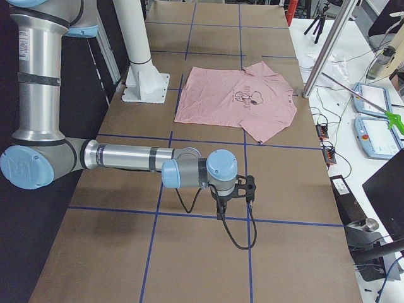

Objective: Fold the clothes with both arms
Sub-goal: 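Move the right gripper toward the sleeve nearest it on the pink shirt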

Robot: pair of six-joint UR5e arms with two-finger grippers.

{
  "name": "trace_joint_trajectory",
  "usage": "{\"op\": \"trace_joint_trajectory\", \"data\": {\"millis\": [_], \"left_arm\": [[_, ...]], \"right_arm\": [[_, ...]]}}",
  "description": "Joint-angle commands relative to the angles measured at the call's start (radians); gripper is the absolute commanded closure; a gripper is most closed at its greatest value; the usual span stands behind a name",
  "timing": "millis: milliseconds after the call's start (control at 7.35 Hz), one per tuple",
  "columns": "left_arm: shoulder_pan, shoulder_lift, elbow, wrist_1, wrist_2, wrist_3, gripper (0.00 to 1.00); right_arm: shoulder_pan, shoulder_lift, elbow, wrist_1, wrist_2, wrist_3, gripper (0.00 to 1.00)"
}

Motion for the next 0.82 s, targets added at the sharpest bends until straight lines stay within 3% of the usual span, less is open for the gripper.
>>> {"op": "trace_joint_trajectory", "data": {"millis": [0,408,544,681], "left_arm": [[0.002,-0.008,-0.006,-0.003,0.001,-0.003,0.00],[0.003,-0.070,-0.090,-0.014,-0.023,-0.006,0.00],[0.005,-0.070,-0.113,-0.054,-0.139,-0.003,0.00],[0.009,-0.072,-0.075,-0.201,-0.172,-0.008,0.00]], "right_arm": [[0.000,0.006,0.004,0.001,-0.001,0.000,0.00],[-0.057,0.093,0.005,0.004,0.007,0.018,0.00],[-0.071,0.134,0.007,0.007,0.011,0.031,0.00],[-0.135,0.165,-0.049,0.024,0.043,0.037,0.00]]}}
